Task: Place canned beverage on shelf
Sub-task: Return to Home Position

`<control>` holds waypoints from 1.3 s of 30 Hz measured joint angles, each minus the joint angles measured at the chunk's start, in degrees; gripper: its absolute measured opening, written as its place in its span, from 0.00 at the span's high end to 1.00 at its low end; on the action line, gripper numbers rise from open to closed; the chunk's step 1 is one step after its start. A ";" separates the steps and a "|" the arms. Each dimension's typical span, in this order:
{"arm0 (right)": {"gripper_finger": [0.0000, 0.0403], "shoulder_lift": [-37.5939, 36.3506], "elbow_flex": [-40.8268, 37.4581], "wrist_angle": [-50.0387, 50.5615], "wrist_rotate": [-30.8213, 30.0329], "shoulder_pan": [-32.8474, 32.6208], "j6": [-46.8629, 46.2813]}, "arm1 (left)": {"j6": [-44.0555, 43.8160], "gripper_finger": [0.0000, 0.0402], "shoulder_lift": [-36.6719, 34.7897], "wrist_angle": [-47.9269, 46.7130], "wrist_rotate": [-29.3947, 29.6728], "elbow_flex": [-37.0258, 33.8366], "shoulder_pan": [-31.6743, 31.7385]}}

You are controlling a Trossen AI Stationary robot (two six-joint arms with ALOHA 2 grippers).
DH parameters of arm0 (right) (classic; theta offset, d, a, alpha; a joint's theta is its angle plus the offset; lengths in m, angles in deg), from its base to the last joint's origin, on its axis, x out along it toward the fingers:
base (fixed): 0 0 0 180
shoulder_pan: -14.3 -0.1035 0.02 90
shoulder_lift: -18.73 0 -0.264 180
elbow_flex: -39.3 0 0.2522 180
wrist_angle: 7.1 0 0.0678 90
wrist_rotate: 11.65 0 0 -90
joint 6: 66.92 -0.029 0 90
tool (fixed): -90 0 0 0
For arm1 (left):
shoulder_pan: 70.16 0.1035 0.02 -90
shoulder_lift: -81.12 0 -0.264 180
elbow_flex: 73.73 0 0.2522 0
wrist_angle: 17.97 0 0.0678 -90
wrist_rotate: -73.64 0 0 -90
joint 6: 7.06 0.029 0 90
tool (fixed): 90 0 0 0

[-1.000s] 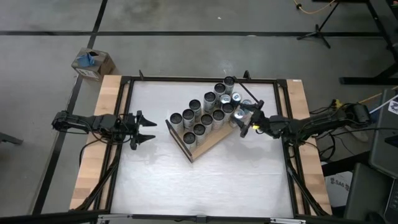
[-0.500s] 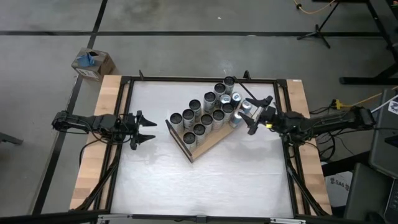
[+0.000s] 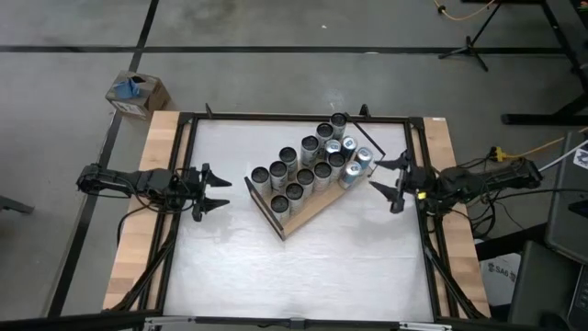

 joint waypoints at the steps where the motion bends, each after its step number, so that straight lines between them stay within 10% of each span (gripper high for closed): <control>1: 0.33 -0.99 0.00 1.85 0.02 -0.73 -0.61 | 0.00 0.28 0.00 0.00 0.00 0.00 0.00; 23: 0.64 -16.03 -0.07 25.09 18.18 -2.67 -5.93 | 0.00 0.28 0.00 0.00 -0.02 0.02 -0.02; 39: 0.66 -20.67 -10.75 12.14 19.34 -2.65 -4.01 | 0.00 0.28 0.00 0.00 -0.02 0.00 0.00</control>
